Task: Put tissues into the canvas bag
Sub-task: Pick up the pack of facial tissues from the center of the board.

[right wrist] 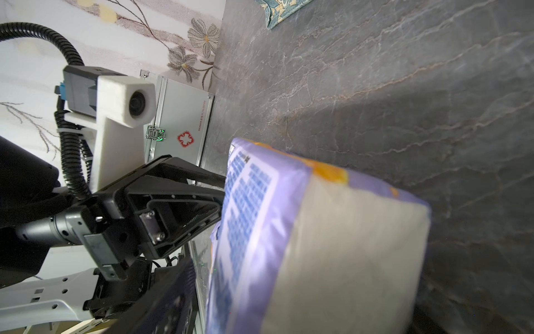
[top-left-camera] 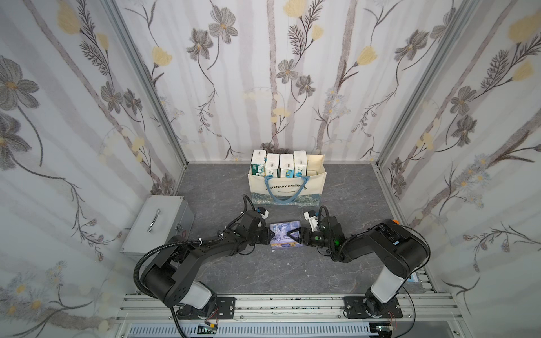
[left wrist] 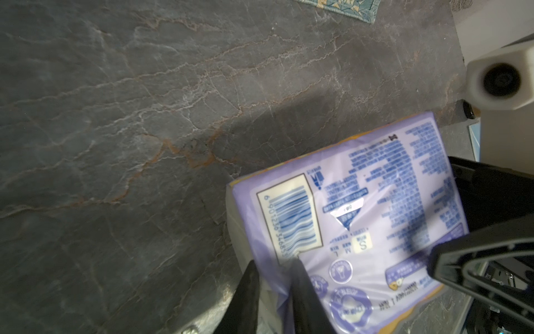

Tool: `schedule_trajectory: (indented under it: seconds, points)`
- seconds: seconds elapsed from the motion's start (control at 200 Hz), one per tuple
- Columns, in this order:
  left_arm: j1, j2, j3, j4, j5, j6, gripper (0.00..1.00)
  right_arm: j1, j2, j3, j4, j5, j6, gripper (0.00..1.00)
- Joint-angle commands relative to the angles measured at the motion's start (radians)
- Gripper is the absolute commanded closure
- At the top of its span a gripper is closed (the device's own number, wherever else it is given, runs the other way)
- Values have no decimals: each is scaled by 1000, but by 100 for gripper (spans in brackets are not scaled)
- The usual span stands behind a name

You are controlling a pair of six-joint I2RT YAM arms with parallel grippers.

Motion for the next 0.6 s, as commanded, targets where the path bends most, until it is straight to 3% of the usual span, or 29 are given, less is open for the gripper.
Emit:
schedule_trajectory:
  seconds: [0.0, 0.475, 0.595]
  points:
    - [1, 1, -16, -124, -1, 23, 78, 3, 8, 7, 63, -36, 16, 18]
    - [0, -58, -59, -66, 47, 45, 77, 3, 33, 15, 96, -55, 29, 34]
    - [0, -62, -58, -73, 33, 41, 65, 3, 33, 15, 96, -53, 29, 38]
